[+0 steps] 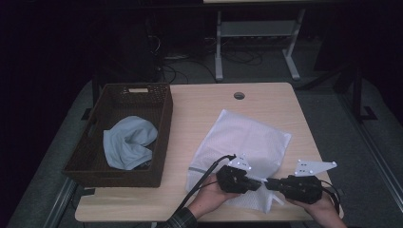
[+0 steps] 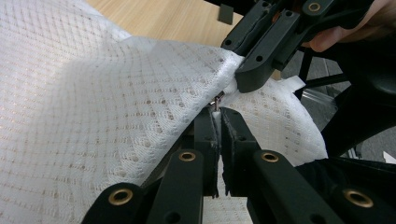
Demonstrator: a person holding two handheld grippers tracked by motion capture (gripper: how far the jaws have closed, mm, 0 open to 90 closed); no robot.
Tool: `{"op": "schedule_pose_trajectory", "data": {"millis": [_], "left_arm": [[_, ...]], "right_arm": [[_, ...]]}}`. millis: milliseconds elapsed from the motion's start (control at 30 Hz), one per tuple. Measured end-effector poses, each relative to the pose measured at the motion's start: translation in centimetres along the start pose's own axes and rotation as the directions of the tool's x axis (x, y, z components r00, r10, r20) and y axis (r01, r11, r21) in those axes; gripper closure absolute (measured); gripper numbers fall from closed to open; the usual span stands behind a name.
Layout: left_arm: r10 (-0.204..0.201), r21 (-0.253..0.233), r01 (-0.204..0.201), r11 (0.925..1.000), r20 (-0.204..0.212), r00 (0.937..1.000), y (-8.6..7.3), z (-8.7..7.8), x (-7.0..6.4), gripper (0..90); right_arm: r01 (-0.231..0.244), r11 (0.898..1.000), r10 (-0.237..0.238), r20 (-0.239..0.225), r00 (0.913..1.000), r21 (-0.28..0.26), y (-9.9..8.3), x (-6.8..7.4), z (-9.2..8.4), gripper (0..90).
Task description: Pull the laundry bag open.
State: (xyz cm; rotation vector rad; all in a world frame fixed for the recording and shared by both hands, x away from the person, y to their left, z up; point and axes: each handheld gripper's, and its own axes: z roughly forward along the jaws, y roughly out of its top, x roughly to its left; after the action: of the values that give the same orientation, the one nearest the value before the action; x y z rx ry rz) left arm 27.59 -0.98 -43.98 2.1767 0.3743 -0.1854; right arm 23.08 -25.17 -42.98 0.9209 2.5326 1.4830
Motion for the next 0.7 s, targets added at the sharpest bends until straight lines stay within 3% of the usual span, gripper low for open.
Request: {"op": "schedule_pose_trajectory", "data": {"millis": [700], "left_arm": [[0.004,0.02,-0.004,0.9998,0.003,1.0,-0.26,-0.26,0.12,87.0]], "right_arm": [[0.009,1.0,-0.009,0.008,0.9999,0.022,-0.24,0.13,0.26,85.0]]}}
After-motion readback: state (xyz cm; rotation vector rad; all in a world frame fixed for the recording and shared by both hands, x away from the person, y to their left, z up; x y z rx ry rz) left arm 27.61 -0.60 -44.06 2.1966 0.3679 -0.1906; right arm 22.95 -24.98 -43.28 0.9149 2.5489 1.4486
